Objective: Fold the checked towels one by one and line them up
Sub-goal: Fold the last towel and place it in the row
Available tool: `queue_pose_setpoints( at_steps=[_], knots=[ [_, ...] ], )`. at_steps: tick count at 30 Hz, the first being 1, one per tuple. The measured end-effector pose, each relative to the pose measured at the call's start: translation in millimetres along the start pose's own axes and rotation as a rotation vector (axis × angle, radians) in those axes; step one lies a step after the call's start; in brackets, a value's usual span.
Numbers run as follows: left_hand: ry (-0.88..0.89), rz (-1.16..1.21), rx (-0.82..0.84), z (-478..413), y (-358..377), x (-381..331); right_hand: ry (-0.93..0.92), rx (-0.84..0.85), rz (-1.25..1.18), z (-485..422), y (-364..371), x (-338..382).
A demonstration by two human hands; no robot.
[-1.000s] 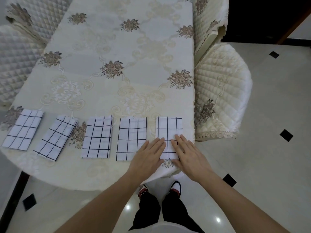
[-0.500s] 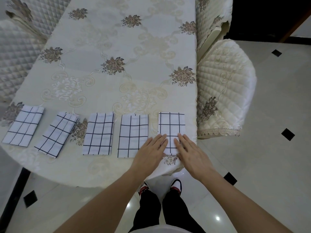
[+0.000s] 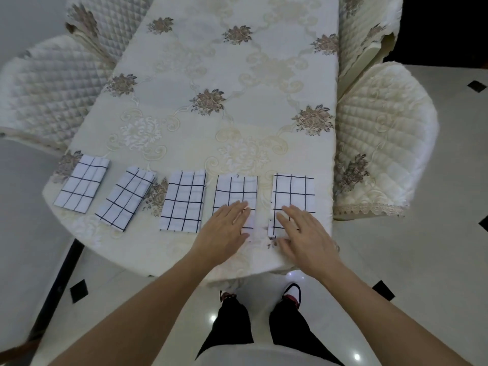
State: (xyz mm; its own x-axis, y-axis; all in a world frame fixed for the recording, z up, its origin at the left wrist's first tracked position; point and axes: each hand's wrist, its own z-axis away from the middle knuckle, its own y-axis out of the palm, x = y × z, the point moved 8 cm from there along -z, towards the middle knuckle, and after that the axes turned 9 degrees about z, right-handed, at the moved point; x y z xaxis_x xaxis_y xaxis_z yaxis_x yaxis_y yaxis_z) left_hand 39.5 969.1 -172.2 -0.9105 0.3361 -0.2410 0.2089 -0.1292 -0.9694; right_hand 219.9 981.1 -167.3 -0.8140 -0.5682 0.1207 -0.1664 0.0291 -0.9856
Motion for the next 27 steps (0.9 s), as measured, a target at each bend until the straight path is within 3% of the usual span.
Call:
queue_pose_setpoints(
  at_steps=[5, 12, 27],
  knots=[
    [0.11, -0.013, 0.027, 21, -10, 40, -0.131, 0.058, 0.026, -26, 18, 55],
    [0.319, -0.043, -0.045, 31, -4, 49, -0.083, 0.095, 0.171, -29, 41, 89],
    [0.348, -0.002, -0.016, 17, 10, 58, 0.029, 0.174, 0.27, -33, 50, 93]
  ],
)
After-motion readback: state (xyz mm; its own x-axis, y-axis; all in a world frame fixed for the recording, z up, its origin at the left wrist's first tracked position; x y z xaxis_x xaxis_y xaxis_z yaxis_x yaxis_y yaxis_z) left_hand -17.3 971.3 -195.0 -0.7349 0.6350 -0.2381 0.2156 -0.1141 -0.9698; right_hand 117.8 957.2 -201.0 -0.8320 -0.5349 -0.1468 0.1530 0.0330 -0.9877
